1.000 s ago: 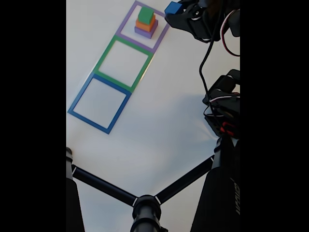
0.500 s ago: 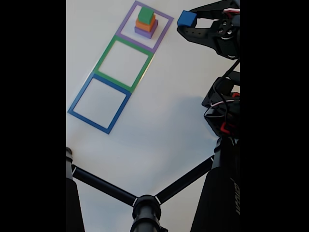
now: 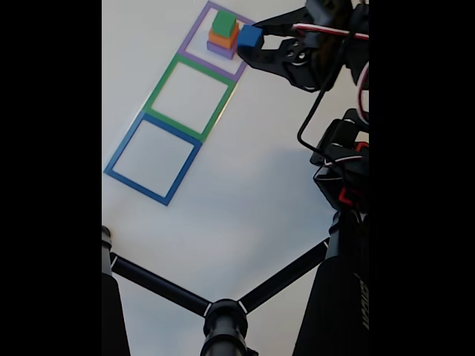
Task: Tower of hanoi
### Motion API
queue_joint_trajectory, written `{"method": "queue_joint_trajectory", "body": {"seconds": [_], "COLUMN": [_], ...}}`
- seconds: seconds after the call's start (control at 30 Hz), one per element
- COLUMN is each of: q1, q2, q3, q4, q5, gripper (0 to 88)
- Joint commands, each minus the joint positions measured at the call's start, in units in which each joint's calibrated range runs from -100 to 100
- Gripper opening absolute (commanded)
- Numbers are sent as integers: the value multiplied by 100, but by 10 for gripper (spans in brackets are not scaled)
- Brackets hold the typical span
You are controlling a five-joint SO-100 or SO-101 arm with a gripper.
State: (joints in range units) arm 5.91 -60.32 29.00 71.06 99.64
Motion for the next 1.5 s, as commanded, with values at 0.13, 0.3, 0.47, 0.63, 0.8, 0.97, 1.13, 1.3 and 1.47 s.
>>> {"method": "queue_joint_trajectory", "body": {"seconds": [0.13, 0.3, 0.47, 0.63, 0.8, 0.97, 1.13, 1.3, 1.47], "q1": [195, 13, -35, -35, -131, -150, -140, -150, -160], "q2": [110, 610, 1450, 2588, 3921, 5293, 6537, 7506, 8208], "q3": [3455, 4782, 5619, 6028, 6210, 6146, 5982, 5600, 5182], "q4": [-4159, -6256, -8037, -9616, -11203, -12531, -13616, -14264, -14563], "q5": [36, 36, 36, 36, 36, 36, 36, 36, 36], "gripper": [2, 2, 2, 2, 2, 2, 2, 2, 2]}}
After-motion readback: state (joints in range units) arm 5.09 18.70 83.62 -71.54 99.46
